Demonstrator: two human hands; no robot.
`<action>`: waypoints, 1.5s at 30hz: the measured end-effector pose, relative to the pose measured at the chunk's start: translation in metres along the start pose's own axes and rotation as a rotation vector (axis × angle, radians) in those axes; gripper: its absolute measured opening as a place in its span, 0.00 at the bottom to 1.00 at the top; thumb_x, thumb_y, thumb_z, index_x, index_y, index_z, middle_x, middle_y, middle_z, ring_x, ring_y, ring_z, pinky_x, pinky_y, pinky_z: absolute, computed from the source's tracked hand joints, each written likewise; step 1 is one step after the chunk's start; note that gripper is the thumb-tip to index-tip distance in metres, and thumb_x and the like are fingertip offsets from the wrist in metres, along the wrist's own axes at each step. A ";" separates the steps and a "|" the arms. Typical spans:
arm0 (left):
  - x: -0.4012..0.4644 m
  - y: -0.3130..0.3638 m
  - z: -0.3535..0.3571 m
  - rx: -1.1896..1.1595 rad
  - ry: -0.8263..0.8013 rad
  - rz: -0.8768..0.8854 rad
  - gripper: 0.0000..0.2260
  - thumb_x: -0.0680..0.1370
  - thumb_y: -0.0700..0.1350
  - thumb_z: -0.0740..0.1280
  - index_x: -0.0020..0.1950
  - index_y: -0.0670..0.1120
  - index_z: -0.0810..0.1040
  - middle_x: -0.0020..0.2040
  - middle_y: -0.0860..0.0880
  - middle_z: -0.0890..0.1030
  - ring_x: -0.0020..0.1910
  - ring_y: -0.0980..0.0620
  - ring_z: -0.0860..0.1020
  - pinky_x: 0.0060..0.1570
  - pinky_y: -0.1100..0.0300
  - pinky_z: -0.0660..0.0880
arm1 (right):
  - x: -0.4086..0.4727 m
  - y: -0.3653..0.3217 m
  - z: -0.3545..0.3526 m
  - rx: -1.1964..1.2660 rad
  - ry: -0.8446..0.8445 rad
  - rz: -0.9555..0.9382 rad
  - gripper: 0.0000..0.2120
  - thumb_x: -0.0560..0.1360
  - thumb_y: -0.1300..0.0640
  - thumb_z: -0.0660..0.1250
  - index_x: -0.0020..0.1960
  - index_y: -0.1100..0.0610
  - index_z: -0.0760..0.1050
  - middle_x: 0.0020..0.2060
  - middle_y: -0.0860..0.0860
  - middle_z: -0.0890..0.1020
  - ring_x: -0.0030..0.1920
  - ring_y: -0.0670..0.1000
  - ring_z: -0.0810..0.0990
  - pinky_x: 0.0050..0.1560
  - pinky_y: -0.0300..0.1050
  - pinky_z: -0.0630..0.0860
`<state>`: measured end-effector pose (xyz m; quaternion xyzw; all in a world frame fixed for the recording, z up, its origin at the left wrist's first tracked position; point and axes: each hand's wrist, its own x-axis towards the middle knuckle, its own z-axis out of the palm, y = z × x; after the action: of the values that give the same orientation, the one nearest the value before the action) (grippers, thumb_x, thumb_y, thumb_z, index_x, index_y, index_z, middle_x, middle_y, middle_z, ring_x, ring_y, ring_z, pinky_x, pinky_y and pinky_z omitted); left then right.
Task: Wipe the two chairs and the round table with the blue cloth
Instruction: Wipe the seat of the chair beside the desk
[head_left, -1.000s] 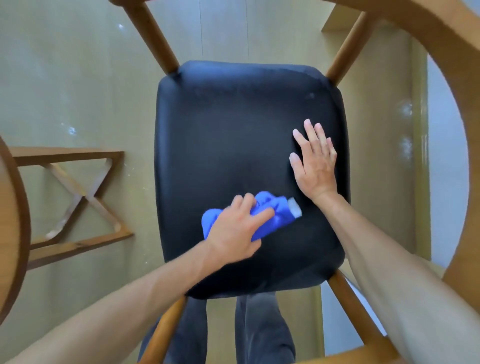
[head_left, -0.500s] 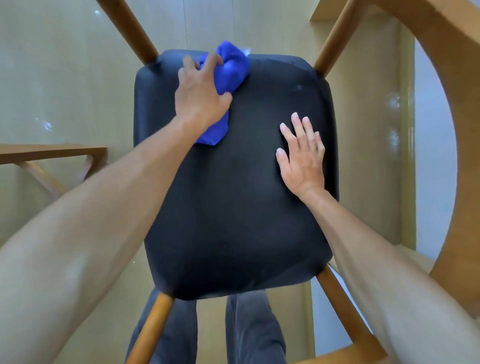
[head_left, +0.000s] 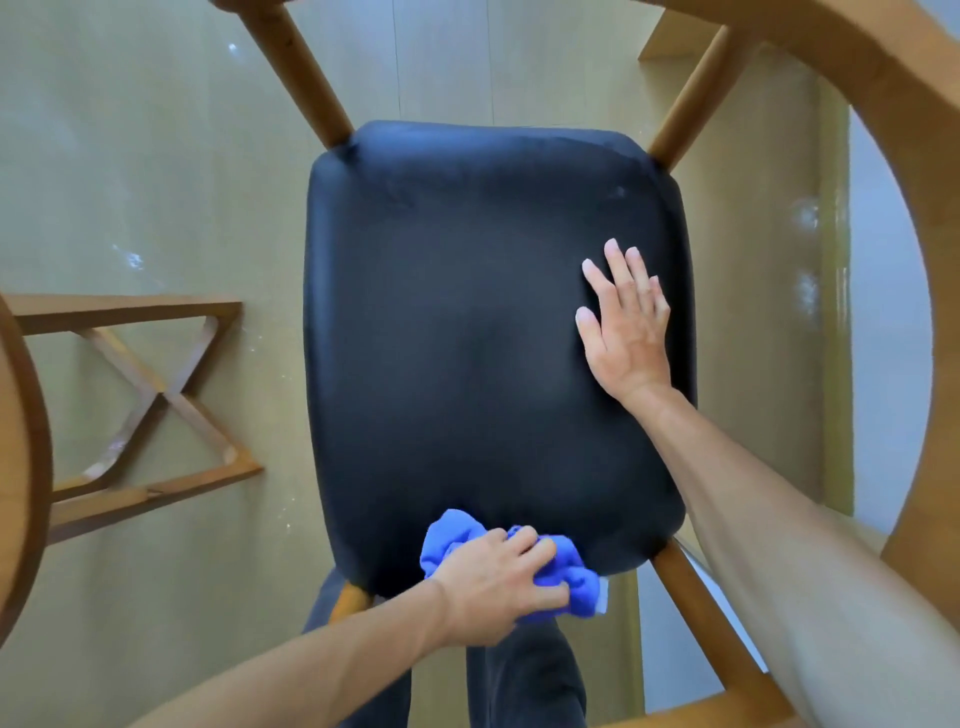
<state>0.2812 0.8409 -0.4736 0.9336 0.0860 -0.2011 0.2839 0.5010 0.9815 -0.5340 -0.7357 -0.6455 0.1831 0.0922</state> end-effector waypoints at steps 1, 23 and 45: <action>0.000 0.001 0.004 0.081 -0.084 0.099 0.19 0.64 0.54 0.73 0.52 0.60 0.71 0.48 0.52 0.73 0.43 0.51 0.74 0.34 0.61 0.70 | 0.000 0.000 0.001 -0.006 0.003 -0.001 0.24 0.78 0.56 0.58 0.75 0.54 0.63 0.77 0.52 0.57 0.78 0.54 0.52 0.75 0.55 0.47; 0.023 -0.019 -0.008 0.181 0.205 -0.028 0.22 0.60 0.47 0.73 0.52 0.58 0.76 0.46 0.51 0.78 0.38 0.49 0.74 0.33 0.58 0.72 | 0.003 0.007 -0.004 0.048 -0.072 0.003 0.25 0.79 0.55 0.60 0.75 0.51 0.61 0.78 0.49 0.55 0.78 0.51 0.48 0.75 0.51 0.43; -0.042 -0.094 -0.063 -0.444 0.436 -1.054 0.39 0.66 0.67 0.68 0.72 0.54 0.61 0.61 0.52 0.65 0.58 0.49 0.66 0.55 0.54 0.67 | -0.052 -0.084 -0.057 0.179 -0.509 -0.438 0.35 0.68 0.59 0.67 0.74 0.50 0.64 0.74 0.48 0.63 0.75 0.52 0.56 0.76 0.49 0.50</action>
<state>0.2378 0.9518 -0.4543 0.7034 0.6323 -0.0961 0.3101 0.4416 0.9490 -0.4427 -0.4994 -0.7719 0.3923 0.0295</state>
